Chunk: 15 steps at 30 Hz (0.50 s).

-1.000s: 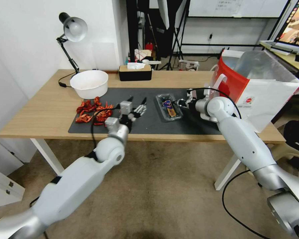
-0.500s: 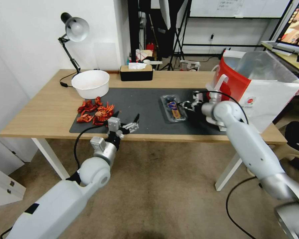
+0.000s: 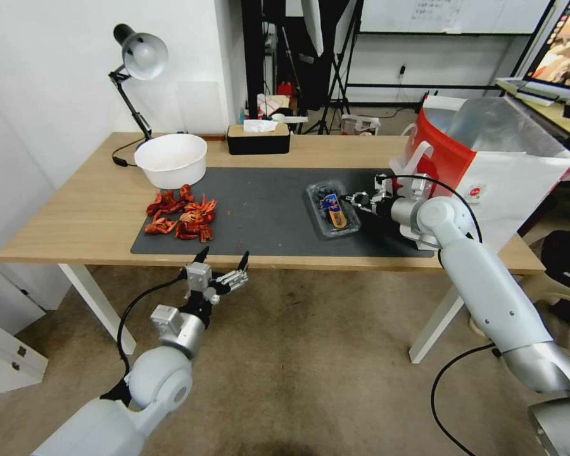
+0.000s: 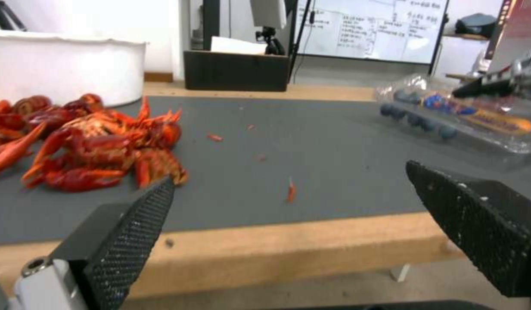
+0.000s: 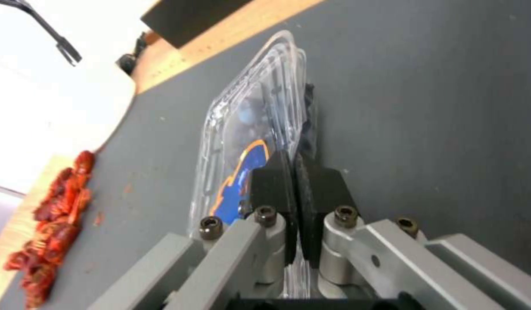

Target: Close the takeout container lid, then place the container into the takeout bag.

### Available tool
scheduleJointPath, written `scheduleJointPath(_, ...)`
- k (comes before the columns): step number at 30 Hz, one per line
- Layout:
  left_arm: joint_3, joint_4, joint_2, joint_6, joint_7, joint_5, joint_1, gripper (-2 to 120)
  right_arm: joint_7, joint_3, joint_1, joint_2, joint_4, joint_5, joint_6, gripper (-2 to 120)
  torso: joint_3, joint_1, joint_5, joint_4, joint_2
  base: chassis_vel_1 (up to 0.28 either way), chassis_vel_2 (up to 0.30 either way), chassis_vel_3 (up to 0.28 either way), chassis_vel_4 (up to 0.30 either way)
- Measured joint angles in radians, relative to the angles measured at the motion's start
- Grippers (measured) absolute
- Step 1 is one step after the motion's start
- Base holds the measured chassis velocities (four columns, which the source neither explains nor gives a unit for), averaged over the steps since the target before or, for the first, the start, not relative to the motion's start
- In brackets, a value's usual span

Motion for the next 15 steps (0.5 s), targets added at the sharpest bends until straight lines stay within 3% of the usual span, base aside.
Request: scheduleJointPath(15, -0.035, -0.012, -0.045, -0.015, -0.033, 0.047, 0.091, 100, 0.003, 0.024, 0.036, -0.025, 0.079, 0.082, 0.008, 0, 0.0, 0.0, 0.0001, -0.0001, 0.0, 0.0, 0.0, 0.0, 0.0)
